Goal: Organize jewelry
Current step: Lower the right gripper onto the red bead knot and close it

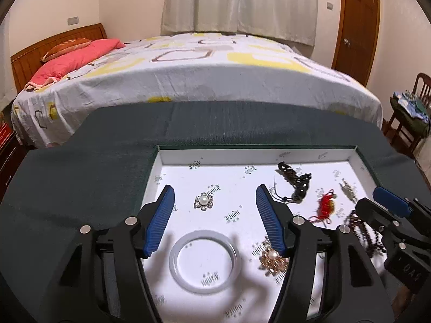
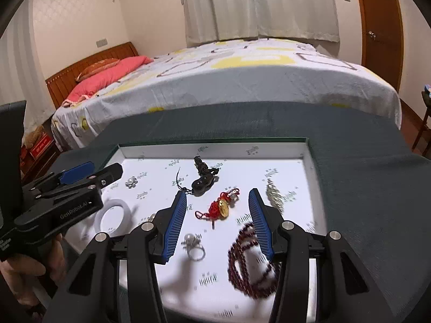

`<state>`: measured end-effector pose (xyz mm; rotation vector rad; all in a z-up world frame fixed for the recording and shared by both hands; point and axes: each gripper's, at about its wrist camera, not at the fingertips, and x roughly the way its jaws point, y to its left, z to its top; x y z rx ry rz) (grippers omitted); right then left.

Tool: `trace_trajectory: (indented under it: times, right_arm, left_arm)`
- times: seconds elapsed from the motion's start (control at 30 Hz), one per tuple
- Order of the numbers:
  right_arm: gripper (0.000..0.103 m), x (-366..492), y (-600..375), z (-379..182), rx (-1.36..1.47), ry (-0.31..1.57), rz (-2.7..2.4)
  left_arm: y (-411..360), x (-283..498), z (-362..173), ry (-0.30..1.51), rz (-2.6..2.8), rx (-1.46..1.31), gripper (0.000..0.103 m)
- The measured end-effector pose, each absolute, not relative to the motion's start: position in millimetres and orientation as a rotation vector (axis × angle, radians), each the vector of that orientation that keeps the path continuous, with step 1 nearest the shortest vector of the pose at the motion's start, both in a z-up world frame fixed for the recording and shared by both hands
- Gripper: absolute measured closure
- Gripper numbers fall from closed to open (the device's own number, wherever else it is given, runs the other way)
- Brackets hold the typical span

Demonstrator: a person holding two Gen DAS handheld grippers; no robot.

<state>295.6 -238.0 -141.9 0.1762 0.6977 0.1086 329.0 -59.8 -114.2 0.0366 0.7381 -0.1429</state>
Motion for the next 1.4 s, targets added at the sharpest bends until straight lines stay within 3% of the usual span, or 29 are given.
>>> trace_trajectory:
  times: [0.63, 1.4]
  right_arm:
    - [0.055, 221.0, -252.7, -133.3, 0.189, 0.703, 0.075]
    - [0.056, 163.5, -260.6, -171.7, 0.186, 0.793, 0.075]
  left_arm:
    - [-53.1, 256.9, -91.2, 0.724, -0.122, -0.005, 0.038]
    - [-40.9, 187.8, -116.2, 0.808, -0.086, -0.032, 0.038]
